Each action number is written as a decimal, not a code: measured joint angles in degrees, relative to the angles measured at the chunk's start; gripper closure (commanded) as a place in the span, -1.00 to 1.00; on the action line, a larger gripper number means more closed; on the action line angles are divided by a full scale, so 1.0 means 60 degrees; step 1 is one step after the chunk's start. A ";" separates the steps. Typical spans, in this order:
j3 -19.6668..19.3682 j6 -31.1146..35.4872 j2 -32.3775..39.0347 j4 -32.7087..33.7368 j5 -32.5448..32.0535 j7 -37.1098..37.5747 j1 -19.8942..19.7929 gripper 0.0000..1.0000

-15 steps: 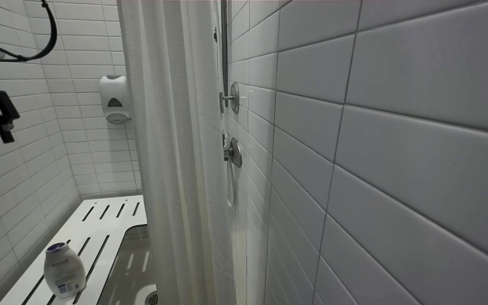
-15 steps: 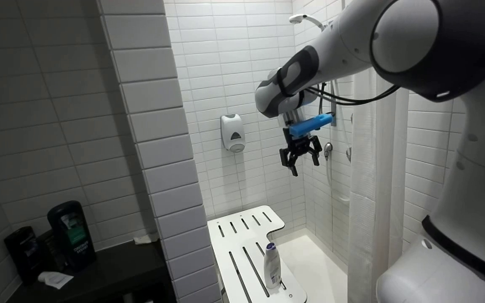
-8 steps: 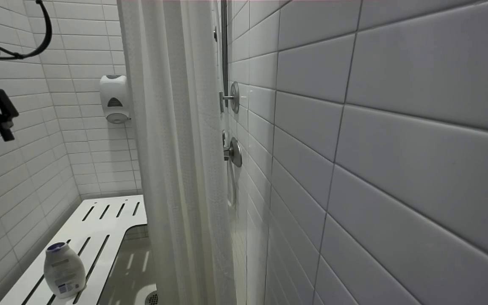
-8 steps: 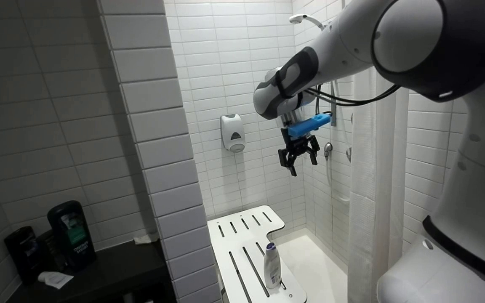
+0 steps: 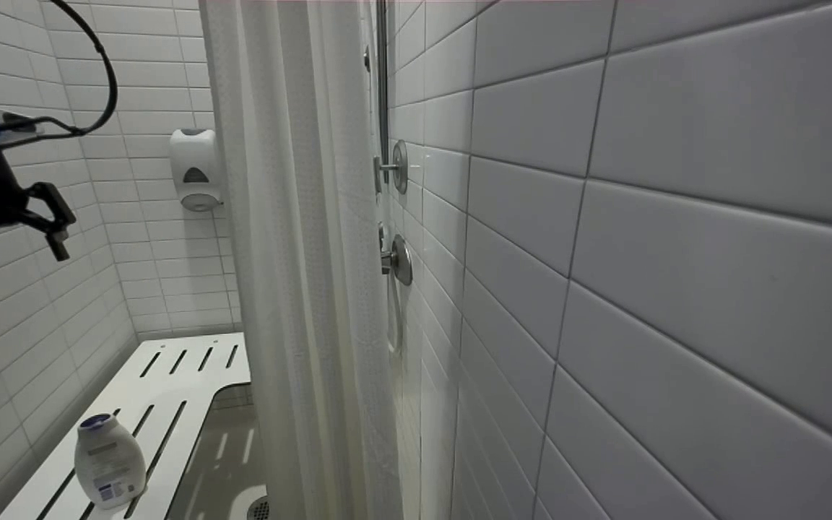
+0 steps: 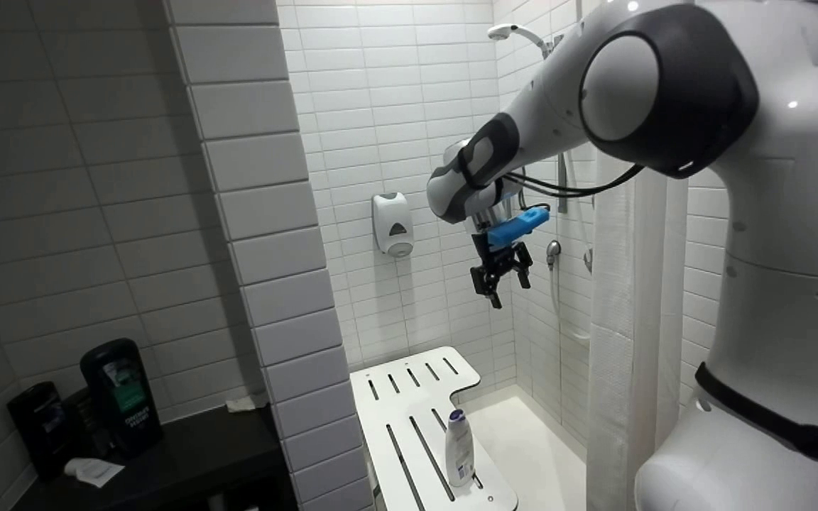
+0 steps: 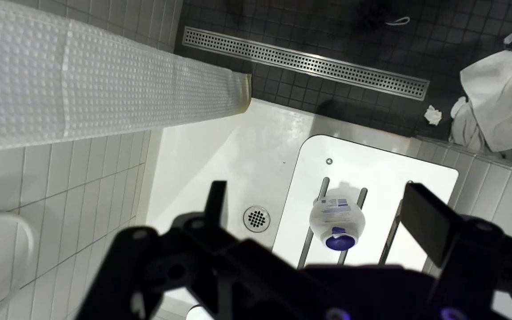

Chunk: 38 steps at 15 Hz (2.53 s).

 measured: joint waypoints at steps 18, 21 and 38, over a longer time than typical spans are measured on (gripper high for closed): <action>-0.0077 -0.2551 0.7392 0.6733 -0.1010 -0.3696 -0.0149 -1.00; -0.0077 -0.2708 0.7607 0.7045 -0.1021 -0.3728 -0.0132 -1.00; -0.0225 -0.2913 1.1402 0.9396 -0.2582 -0.7417 0.0647 -1.00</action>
